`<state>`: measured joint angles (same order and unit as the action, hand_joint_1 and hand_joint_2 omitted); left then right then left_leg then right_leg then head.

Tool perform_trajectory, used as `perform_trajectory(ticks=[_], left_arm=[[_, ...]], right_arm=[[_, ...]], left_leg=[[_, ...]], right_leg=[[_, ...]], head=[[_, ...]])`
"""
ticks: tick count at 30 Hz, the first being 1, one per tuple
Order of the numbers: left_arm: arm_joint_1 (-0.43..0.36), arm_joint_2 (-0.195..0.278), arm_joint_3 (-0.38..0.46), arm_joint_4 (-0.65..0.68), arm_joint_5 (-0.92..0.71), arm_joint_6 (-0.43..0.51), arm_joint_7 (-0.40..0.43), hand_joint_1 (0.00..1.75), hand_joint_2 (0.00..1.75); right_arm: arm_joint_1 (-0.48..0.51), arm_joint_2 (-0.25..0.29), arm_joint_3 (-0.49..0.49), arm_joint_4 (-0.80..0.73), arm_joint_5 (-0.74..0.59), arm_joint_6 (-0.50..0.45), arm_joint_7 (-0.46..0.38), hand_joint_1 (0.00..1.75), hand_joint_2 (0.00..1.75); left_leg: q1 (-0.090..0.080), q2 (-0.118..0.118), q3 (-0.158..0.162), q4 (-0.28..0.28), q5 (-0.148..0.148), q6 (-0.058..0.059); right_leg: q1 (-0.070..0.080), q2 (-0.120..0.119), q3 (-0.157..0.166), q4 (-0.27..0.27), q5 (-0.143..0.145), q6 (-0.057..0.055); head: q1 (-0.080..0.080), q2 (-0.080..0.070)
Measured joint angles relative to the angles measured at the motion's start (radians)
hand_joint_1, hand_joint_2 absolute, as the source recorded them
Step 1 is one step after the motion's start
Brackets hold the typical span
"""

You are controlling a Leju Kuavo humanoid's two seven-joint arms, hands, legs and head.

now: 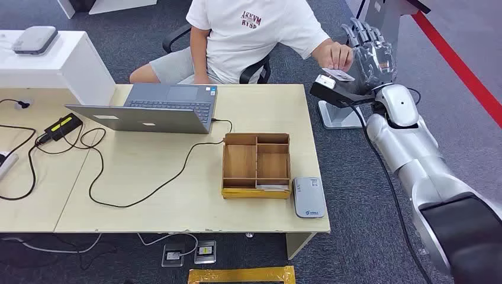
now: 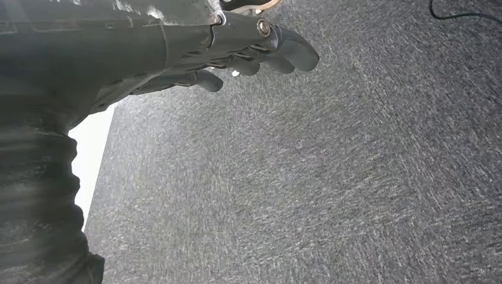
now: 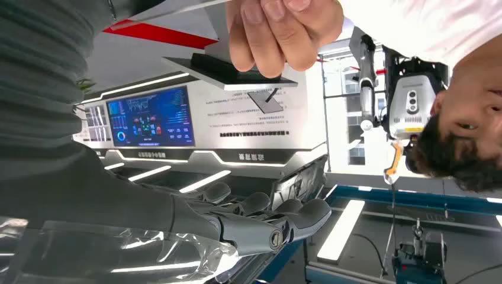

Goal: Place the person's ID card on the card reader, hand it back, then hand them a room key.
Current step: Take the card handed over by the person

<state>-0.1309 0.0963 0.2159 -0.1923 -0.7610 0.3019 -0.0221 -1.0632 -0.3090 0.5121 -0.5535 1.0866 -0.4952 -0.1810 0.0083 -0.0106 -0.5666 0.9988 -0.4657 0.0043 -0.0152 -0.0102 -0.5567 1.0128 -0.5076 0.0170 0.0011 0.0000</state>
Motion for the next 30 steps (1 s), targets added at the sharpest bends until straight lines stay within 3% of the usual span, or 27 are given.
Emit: perform_trajectory(ticks=[9, 13, 30], left_arm=[[0.0, 0.001, 0.0, 0.0, 0.004, -0.005, 0.0, 0.0, 1.75], [0.0, 0.001, 0.0, 0.0, 0.007, -0.009, -0.002, 0.0, 1.75], [0.0, 0.007, 0.0, 0.0, 0.01, -0.009, -0.007, 0.0, 1.75]], right_arm=[[-0.001, 0.006, 0.029, 0.036, -0.006, -0.001, 0.001, 0.0, 1.75], [-0.002, 0.006, 0.04, 0.051, -0.007, 0.001, -0.007, 1.7, 1.75], [-0.005, 0.009, 0.061, 0.062, -0.025, 0.027, -0.048, 1.75, 1.75]], left_leg=[[0.0, 0.0, 0.0, 0.0, 0.0, 0.0], [0.0, 0.0, 0.0, 0.0, 0.0, 0.0], [0.0, 0.0, 0.0, 0.0, 0.0, 0.0]], right_leg=[[0.0, 0.0, 0.0, 0.0, 0.0, 0.0], [0.0, 0.0, -0.001, 0.0, 0.0, 0.0], [0.0, 0.0, -0.001, 0.0, 0.0, 0.0]], head=[[0.0, 0.0], [0.0, 0.0], [0.0, 0.0]])
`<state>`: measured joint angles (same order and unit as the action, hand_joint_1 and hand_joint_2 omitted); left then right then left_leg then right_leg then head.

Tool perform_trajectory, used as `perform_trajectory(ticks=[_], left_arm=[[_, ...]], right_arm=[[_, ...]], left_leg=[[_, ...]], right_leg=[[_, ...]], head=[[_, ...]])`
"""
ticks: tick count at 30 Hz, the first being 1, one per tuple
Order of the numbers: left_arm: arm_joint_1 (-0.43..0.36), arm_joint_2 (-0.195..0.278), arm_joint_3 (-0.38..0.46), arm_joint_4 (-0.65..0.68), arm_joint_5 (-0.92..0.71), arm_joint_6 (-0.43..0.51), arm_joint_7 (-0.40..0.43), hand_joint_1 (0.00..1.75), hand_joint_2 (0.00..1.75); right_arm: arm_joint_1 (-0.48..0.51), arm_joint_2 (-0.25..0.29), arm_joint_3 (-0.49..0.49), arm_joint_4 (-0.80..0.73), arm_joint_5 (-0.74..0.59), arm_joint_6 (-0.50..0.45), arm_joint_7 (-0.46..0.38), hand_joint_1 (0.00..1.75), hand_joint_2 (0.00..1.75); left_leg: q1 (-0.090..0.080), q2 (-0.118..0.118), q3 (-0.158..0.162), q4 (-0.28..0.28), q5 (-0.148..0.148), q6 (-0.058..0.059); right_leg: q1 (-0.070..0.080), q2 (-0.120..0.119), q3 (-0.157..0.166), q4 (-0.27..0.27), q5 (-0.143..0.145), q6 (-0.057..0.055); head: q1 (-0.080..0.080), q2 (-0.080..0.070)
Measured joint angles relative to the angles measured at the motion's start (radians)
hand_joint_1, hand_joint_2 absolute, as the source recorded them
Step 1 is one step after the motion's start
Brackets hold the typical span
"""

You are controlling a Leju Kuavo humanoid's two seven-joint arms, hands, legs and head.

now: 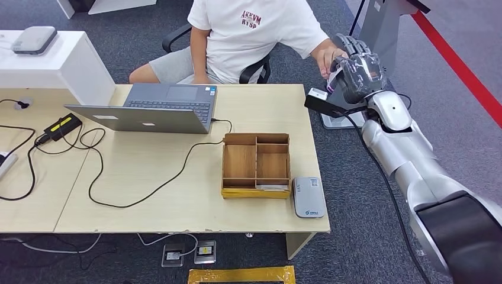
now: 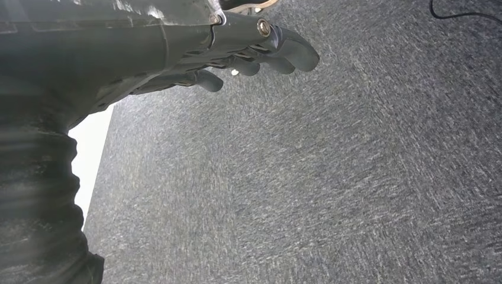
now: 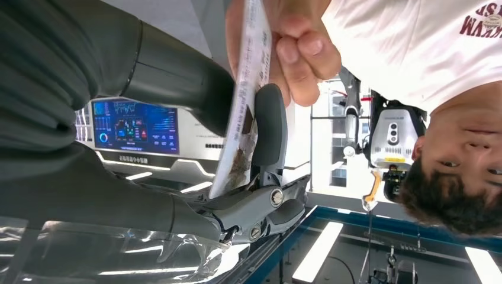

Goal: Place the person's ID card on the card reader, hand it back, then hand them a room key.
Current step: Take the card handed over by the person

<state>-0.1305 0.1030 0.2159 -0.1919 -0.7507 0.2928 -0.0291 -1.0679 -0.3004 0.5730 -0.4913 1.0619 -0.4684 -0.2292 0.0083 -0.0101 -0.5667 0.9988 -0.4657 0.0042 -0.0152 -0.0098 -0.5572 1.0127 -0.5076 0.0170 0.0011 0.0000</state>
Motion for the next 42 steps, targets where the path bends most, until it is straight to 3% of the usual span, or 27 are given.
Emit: perform_trajectory(ticks=[15, 24, 32, 42], left_arm=[[0.001, -0.001, 0.0, 0.0, 0.01, 0.004, -0.003, 0.0, 1.75], [0.002, -0.003, 0.0, 0.0, 0.03, 0.013, -0.001, 0.0, 1.75], [0.007, -0.008, 0.001, 0.001, 0.046, 0.025, 0.009, 0.0, 1.75], [0.009, -0.009, 0.003, 0.003, 0.056, 0.042, 0.019, 0.0, 1.75]], right_arm=[[-0.001, 0.002, 0.0, 0.0, -0.083, 0.008, -0.029, 1.75, 1.75], [0.042, -0.007, -0.007, -0.049, -0.177, 0.059, -0.058, 1.75, 1.75], [0.221, -0.084, -0.026, -0.216, -0.241, 0.136, -0.007, 1.75, 1.75], [0.409, -0.156, -0.042, -0.408, -0.239, 0.144, 0.026, 1.75, 1.75]], left_leg=[[0.0, 0.0, 0.0, 0.0, 0.0, 0.0], [0.0, 0.001, 0.0, 0.0, 0.0, 0.0], [0.0, 0.001, 0.0, 0.0, -0.001, 0.0], [0.0, 0.002, 0.0, 0.0, -0.001, 0.0]], right_leg=[[0.0, 0.0, 0.0, 0.0, 0.0, 0.0], [0.0, 0.001, 0.0, 0.0, 0.0, 0.0], [0.0, 0.001, 0.0, -0.001, 0.0, 0.0], [0.0, 0.003, -0.001, -0.001, 0.0, 0.0]], head=[[0.0, 0.0], [0.0, 0.0], [0.0, 0.0], [0.0, 0.0]])
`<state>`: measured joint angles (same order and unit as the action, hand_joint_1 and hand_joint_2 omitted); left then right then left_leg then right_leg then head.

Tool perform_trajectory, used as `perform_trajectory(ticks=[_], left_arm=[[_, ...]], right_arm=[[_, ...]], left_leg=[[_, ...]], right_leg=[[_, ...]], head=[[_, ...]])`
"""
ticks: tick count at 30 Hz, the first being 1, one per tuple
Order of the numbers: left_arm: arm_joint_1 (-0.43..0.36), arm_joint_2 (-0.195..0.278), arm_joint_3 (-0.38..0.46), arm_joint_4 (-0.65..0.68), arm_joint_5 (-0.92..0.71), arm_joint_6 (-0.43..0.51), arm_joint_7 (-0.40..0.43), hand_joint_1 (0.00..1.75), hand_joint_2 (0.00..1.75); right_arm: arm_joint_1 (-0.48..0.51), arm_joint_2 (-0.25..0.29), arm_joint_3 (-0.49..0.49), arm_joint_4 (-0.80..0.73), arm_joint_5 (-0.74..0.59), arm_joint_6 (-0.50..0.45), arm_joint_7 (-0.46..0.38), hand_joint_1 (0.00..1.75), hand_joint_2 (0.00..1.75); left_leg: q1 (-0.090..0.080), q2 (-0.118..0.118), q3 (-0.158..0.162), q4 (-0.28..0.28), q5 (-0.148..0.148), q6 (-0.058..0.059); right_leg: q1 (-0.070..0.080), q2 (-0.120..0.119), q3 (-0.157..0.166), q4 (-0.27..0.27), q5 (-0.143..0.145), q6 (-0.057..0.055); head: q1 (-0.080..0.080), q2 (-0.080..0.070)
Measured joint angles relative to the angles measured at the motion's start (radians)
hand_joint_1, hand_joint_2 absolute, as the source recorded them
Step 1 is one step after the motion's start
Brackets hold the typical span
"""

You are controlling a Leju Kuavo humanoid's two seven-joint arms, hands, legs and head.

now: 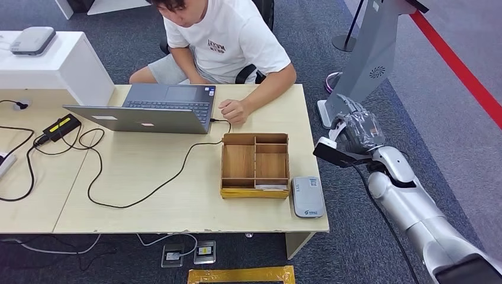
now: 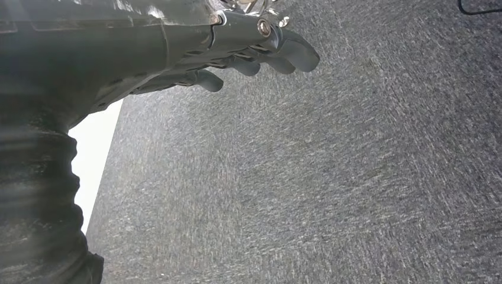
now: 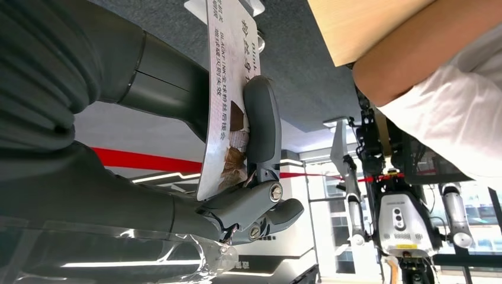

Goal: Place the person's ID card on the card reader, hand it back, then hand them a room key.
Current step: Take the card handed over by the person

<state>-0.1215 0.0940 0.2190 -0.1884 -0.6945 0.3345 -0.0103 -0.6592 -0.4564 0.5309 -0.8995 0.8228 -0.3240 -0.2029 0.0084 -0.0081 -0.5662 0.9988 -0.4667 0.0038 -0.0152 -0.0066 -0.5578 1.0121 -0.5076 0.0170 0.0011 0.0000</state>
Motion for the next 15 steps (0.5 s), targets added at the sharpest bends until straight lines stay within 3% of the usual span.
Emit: perform_trajectory(ticks=[15], left_arm=[[0.0, -0.002, 0.0, 0.0, 0.003, 0.006, 0.0, 0.0, 1.75]], right_arm=[[0.166, -0.022, -0.026, -0.158, -0.002, 0.059, 0.032, 1.75, 1.75]], left_leg=[[0.0, 0.0, 0.0, 0.0, 0.0, 0.0]], right_leg=[[0.0, 0.001, 0.0, 0.0, 0.0, 0.0]], head=[[0.0, 0.0]])
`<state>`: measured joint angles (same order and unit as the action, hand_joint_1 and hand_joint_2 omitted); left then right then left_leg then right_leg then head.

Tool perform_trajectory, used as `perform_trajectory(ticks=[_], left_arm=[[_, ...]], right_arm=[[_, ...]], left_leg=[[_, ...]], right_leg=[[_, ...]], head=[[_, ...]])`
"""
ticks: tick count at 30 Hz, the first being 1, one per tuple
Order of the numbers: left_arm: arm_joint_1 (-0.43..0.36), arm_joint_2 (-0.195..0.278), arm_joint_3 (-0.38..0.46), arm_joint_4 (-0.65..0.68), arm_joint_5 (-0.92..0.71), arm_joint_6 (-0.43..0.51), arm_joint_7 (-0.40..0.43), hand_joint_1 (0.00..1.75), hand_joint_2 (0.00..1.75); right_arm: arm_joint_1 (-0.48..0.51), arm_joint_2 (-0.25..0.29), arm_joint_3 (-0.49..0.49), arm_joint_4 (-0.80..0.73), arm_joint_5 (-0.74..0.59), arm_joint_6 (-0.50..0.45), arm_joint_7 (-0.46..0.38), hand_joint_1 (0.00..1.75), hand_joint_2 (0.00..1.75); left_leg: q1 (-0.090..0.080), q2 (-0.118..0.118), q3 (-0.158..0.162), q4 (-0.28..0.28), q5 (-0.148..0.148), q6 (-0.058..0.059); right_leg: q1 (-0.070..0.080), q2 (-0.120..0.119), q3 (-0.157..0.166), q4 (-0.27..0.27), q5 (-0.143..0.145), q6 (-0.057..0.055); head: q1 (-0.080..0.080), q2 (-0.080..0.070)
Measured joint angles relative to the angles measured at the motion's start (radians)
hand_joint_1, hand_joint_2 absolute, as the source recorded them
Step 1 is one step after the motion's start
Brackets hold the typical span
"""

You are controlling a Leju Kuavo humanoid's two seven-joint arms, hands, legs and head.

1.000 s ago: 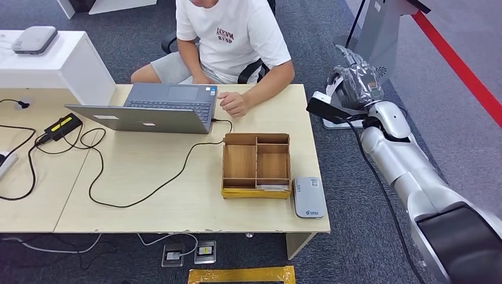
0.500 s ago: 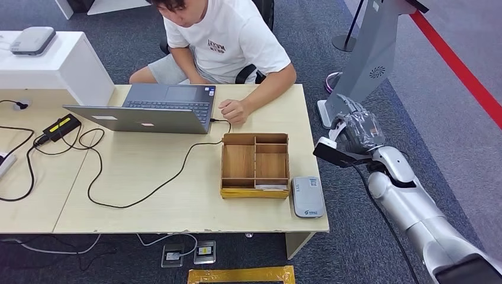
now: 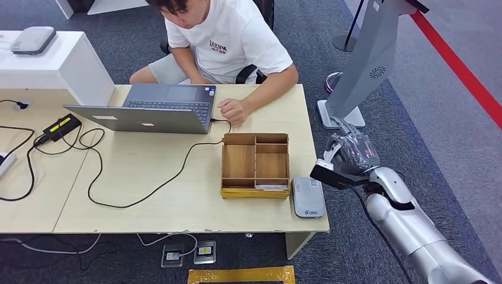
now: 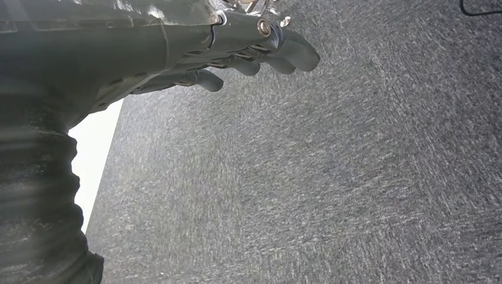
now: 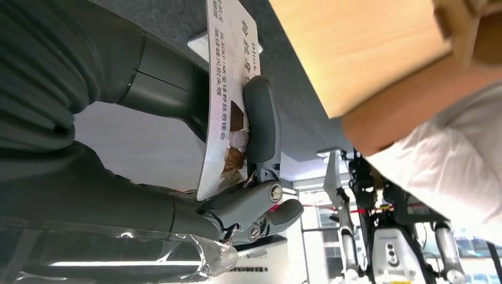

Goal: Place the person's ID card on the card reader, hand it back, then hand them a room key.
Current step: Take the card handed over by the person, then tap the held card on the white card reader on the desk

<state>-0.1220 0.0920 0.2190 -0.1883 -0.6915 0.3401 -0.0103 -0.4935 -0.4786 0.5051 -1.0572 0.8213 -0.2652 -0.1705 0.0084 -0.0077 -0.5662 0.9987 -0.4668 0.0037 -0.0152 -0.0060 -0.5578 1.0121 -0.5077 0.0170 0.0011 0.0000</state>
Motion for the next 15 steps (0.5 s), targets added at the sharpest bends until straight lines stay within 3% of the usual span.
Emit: perform_trajectory(ticks=[15], left_arm=[[0.0, -0.007, 0.0, 0.0, 0.008, 0.001, 0.006, 0.0, 1.75]], right_arm=[[0.145, 0.029, 0.004, -0.08, -0.013, 0.011, 0.034, 1.75, 1.75]], left_leg=[[0.0, 0.0, 0.0, 0.0, 0.0, 0.0]], right_leg=[[0.0, 0.0, 0.0, 0.0, 0.0, 0.0]], head=[[0.0, 0.0]])
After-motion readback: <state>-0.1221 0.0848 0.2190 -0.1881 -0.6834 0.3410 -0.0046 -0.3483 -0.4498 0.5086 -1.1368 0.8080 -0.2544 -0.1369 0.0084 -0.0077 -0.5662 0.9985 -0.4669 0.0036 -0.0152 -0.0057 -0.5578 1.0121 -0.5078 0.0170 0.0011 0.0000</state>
